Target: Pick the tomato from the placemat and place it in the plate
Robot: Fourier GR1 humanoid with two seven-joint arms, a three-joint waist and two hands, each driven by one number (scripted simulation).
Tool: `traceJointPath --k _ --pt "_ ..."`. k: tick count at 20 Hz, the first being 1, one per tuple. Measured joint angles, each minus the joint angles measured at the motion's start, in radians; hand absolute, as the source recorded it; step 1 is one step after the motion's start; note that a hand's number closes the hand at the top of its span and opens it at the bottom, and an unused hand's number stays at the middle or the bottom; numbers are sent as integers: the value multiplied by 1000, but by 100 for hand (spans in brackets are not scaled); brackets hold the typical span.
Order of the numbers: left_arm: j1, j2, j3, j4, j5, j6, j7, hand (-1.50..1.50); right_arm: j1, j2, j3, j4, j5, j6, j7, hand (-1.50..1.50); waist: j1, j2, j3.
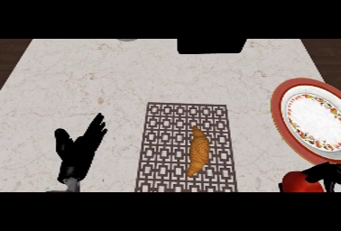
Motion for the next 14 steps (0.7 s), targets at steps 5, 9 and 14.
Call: traceJointPath --k 5,9,14 --pt "-23 4 2 13 -2 -10 -6 0 -127 47 -189 244 -213 110 -150 150 18 4 0" --pt "-21 -1 -7 8 -9 -10 -3 0 -246 67 -319 487 -343 270 -290 150 28 5 -1" --pt "-29 -15 -25 8 -24 -4 6 0 -444 90 -412 841 -404 446 -445 150 43 8 -3"
